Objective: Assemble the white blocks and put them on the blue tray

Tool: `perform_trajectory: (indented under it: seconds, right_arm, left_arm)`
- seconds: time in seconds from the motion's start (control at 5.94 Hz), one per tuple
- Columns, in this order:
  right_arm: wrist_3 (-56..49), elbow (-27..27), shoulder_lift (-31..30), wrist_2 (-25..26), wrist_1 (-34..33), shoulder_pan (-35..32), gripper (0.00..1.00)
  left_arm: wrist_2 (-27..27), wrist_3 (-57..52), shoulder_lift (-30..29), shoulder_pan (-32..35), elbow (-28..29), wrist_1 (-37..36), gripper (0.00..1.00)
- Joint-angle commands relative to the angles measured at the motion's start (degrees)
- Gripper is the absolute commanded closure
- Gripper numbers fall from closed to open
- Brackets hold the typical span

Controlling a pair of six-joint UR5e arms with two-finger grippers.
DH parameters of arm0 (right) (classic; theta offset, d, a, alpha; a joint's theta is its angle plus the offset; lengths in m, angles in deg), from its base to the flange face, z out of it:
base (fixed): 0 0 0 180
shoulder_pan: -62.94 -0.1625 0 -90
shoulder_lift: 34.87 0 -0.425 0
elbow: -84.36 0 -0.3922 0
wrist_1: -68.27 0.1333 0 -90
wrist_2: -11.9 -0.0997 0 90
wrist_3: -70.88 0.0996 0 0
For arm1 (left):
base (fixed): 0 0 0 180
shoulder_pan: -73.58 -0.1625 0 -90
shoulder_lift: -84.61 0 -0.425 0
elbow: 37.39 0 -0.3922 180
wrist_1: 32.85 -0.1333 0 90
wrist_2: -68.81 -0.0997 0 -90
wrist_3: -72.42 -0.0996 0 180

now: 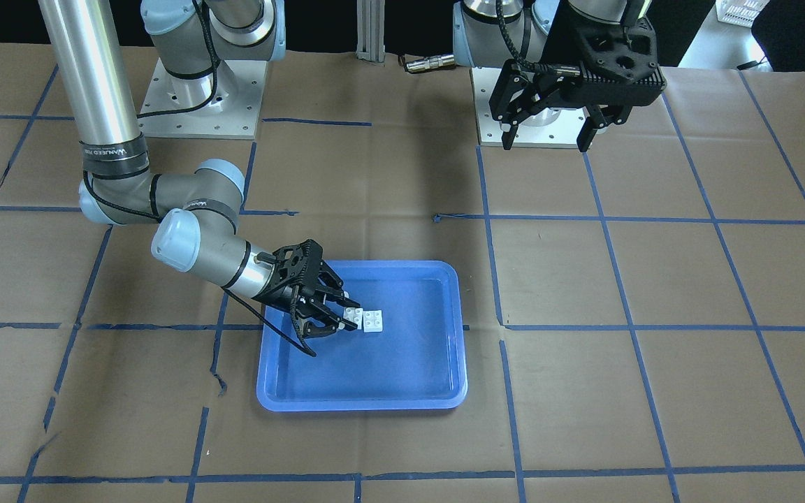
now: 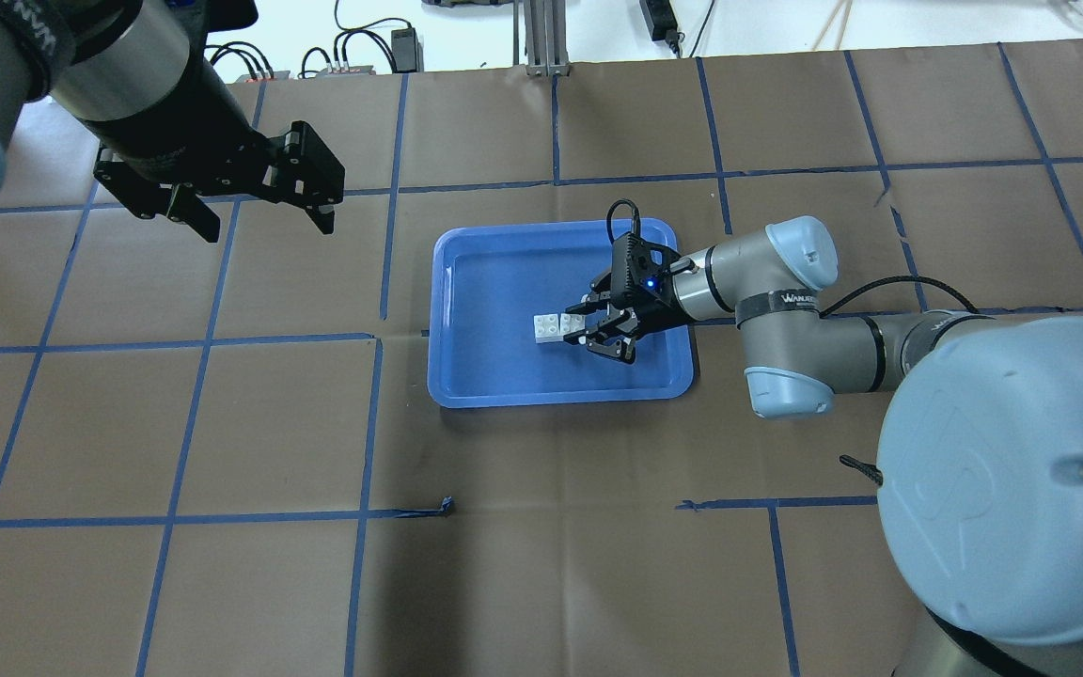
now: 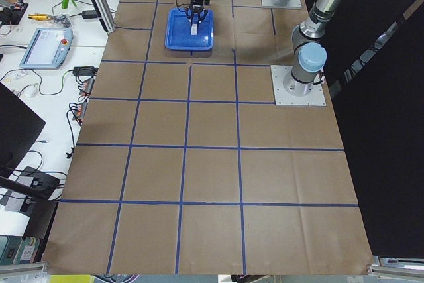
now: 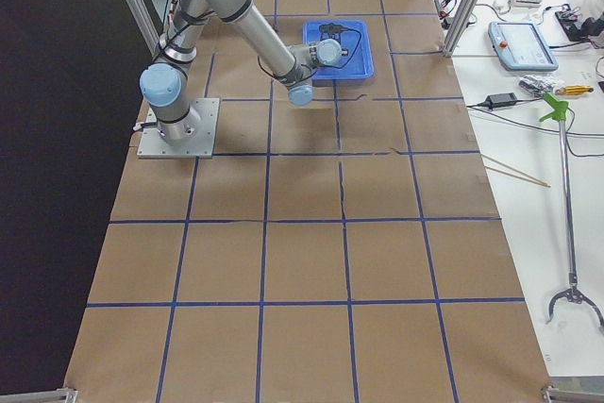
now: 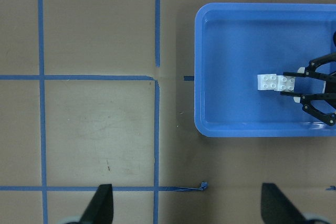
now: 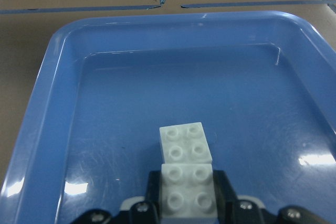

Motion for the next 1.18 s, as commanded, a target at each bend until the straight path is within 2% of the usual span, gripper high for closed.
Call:
perform_trajectory:
  seconds: [0.0, 1.01]
  right_arm:
    - [0.2, -0.1, 0.6, 0.0, -0.1, 0.0, 0.67]
    - [0.9, -0.2, 0.6, 0.0, -0.4, -1.1, 0.67]
  left_arm:
    - [0.0, 0.0, 0.0, 0.1, -0.1, 0.0, 0.01]
    - [0.0, 0.0, 0.0, 0.1, -0.1, -0.1, 0.01]
